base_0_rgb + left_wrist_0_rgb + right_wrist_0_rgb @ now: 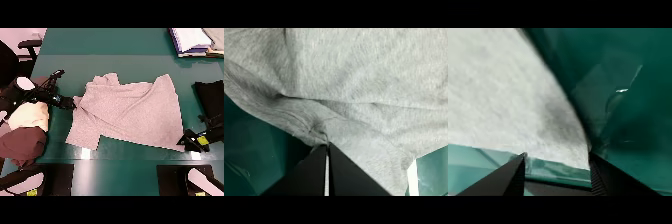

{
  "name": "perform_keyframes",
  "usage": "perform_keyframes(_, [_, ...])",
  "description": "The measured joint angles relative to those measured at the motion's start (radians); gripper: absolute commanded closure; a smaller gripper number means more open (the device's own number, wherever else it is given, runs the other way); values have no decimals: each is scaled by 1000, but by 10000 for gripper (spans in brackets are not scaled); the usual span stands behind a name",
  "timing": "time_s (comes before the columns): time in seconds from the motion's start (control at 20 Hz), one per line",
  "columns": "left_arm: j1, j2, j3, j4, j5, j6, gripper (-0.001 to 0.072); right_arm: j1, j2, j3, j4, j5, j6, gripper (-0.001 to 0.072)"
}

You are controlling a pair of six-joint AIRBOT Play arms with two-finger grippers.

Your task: Fold the shirts.

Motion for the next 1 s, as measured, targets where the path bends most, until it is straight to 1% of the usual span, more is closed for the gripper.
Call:
perform_keyframes(0.1, [0, 1, 0, -3, 0, -1, 687, 44, 2, -16, 0, -29, -1, 654])
perform_keyframes(0.15, [0, 2, 0, -5, -2, -1, 688, 68, 2, -16, -1, -46, -2, 700])
perform_keyframes(0.35, [0, 46, 23, -6, -23, -15, 687, 174, 13, 67, -14, -108, -3, 700])
perform_keyframes(0.5, [0, 133, 115, 3, -65, -37, 687, 245, 76, 238, 5, -85, -3, 701])
perform_keyframes(0.6, [0, 202, 228, 13, -92, -60, 687, 273, 132, 405, 23, -77, -2, 701])
perform_keyframes(0.75, [0, 298, 454, 19, -108, -101, 687, 275, 206, 704, 33, -73, -1, 701])
perform_keyframes(1.0, [0, 369, 882, 21, -107, -192, 688, 201, 259, 1170, 40, -65, 2, 701])
